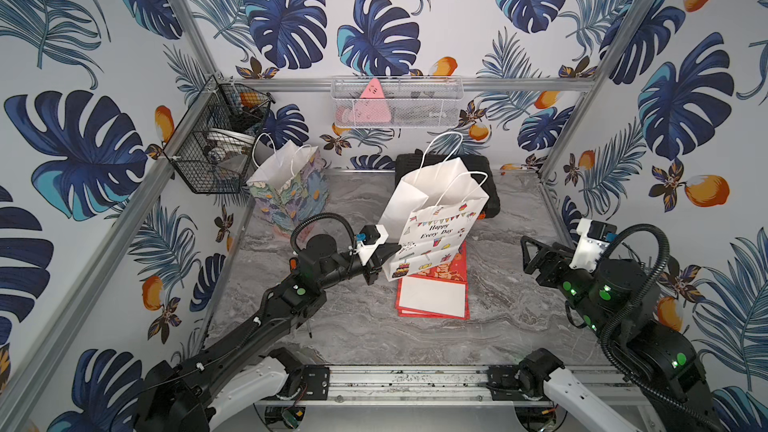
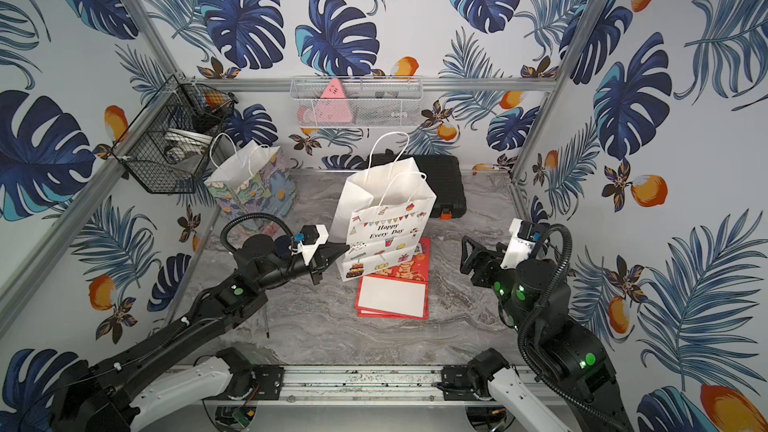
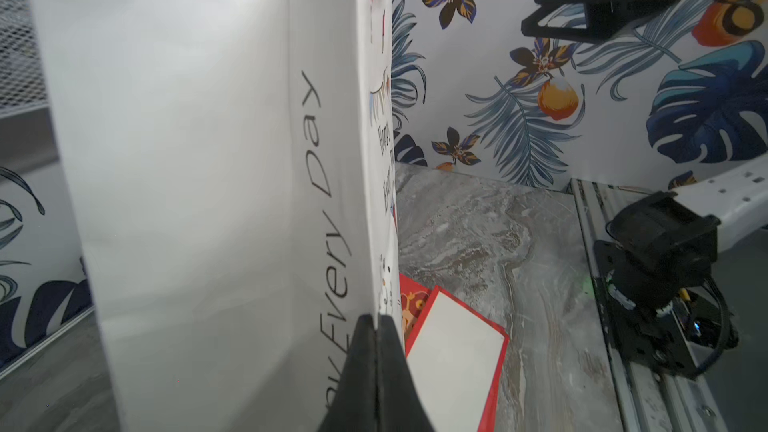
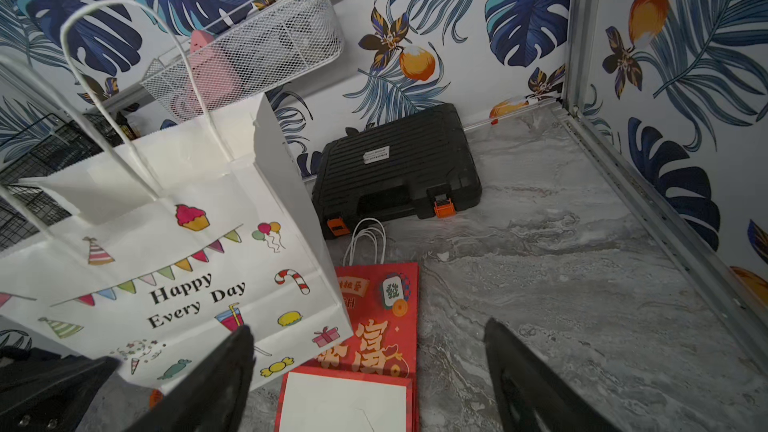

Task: Put away the paper bag
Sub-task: Pick up the paper bag from the center of the board, then press the paper bag.

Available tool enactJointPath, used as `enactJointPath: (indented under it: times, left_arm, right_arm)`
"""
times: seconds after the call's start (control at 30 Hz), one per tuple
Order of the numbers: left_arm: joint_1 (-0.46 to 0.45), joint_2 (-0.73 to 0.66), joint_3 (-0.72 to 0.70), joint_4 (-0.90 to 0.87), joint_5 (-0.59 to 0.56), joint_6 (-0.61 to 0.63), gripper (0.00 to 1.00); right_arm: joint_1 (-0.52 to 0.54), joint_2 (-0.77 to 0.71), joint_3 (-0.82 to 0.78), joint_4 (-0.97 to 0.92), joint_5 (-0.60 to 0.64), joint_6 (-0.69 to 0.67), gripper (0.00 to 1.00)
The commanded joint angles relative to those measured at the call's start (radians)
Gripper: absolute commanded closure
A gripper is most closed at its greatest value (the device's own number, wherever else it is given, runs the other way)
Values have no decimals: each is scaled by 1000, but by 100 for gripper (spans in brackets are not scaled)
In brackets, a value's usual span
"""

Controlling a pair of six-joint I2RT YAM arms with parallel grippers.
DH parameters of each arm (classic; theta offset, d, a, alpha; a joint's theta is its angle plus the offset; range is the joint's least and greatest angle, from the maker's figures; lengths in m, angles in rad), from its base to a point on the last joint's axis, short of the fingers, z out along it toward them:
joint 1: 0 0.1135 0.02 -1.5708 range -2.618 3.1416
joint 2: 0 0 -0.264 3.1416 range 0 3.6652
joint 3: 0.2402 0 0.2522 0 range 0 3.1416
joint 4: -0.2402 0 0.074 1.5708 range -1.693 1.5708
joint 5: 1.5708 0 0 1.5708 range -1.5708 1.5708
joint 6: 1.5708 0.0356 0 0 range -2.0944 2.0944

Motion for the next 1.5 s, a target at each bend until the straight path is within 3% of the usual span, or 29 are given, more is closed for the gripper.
enactJointPath:
  times: [0.0,0.33,0.57,0.7,0.8,1.0,1.1,1.17,1.4,1.47]
  left_arm:
    - [4,-47,-56,-58,75,47,100]
    - [8,-140,-184,-57,65,101,100]
    - [9,-186,-214,-85,46,141,100]
    - [8,-177,-222,-70,51,139,100]
    - [8,-175,-224,-70,46,137,100]
    - [9,-200,-212,-121,14,129,75]
    - [9,-219,-210,-112,-10,95,54]
    - [9,-223,-198,-105,-9,74,49]
    - [9,-184,-146,-97,-44,43,51]
    - [9,-182,-136,-105,-54,49,57]
  right_arm:
    - [2,48,0,-42,-33,42,11]
    - [-6,276,147,-139,-119,55,11]
    - [-85,499,295,-227,-461,-33,17]
    - [-85,578,304,-232,-568,-86,24]
    - [-84,615,295,-210,-573,-105,34]
    - [-80,660,285,-178,-643,-112,60]
    - [-67,664,266,-155,-689,-108,63]
    - [-55,664,254,-137,-713,-102,64]
    - [-9,673,235,-112,-817,-106,67]
    - [-9,658,232,-98,-863,-118,61]
